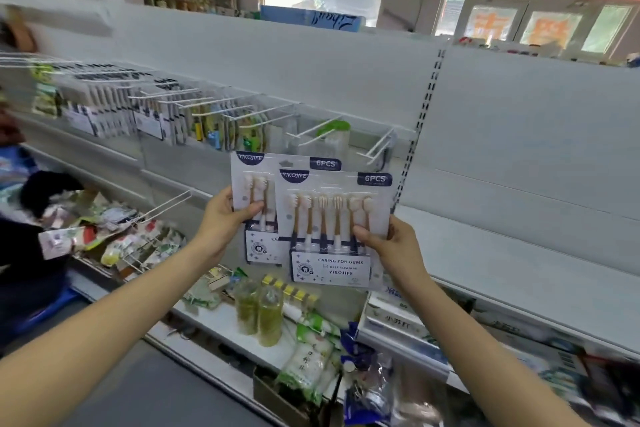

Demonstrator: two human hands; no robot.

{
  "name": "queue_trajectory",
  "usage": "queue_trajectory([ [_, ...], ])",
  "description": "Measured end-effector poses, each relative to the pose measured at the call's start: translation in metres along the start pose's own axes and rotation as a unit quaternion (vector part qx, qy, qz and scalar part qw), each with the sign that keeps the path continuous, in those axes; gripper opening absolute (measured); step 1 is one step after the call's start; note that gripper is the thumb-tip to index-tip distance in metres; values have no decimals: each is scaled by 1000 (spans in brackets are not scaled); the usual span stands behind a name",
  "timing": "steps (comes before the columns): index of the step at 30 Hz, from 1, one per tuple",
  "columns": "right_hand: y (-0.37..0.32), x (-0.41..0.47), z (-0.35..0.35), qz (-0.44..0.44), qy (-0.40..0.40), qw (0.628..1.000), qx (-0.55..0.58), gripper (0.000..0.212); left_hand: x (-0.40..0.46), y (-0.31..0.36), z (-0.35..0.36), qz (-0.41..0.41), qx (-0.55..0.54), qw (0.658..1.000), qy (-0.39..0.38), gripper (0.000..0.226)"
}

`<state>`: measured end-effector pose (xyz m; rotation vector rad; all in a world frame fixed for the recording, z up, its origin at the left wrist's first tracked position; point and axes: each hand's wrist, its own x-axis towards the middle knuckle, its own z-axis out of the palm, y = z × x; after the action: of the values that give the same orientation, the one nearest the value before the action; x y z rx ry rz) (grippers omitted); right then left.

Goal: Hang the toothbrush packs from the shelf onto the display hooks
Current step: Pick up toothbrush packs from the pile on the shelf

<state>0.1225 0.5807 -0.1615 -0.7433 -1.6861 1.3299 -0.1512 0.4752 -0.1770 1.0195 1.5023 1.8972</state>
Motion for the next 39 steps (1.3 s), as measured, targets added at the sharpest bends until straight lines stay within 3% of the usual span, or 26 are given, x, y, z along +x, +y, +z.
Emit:
queue_trajectory([
  [19,56,154,240,56,-88,994,43,16,153,-48,-240,-22,58,997,54,33],
  [28,56,197,330,68,-54,996,31,17,218,-64,-331,-43,39,997,55,37],
  [39,73,221,470,86,67,993,48,20,331,-80,-464,-45,49,997,-40,35],
])
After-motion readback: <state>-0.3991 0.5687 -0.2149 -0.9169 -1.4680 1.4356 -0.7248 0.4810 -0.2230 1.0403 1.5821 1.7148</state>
